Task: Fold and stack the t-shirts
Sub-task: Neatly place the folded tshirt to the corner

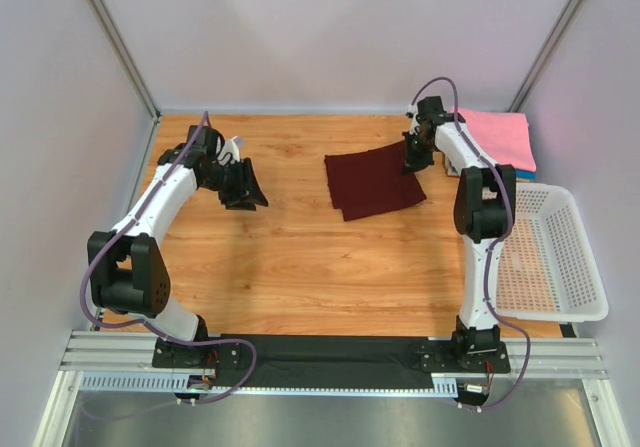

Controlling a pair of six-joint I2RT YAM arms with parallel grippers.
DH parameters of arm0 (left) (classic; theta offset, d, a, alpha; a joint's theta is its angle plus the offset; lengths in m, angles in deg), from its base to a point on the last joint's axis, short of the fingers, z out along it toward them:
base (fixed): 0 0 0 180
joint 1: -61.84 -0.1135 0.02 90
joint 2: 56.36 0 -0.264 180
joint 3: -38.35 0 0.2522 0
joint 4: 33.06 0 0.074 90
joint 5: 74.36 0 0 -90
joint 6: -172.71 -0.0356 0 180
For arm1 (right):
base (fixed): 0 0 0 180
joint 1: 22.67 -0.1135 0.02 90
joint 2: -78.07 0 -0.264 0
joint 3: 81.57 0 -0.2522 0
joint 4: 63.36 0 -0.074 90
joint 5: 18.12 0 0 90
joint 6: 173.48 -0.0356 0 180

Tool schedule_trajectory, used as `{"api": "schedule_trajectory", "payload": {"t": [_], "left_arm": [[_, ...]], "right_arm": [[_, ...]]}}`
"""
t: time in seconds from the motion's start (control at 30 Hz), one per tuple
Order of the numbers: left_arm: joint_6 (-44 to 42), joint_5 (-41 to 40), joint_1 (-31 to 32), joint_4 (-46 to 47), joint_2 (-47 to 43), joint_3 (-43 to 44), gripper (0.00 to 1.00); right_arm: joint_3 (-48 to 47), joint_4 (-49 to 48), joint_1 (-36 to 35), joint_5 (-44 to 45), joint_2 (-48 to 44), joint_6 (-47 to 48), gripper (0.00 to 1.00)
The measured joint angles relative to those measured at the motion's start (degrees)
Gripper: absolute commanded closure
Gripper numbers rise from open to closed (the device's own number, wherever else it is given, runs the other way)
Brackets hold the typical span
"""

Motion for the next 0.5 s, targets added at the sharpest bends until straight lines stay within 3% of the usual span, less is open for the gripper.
{"api": "schedule_trajectory", "payload": {"t": [0.5], "left_arm": [[0.0,0.5,-1.4,0.0,-0.5,-0.2,0.50]], "right_arm": [[-14.4,7.8,1.5,12.4,-0.2,5.2,1.00]]}}
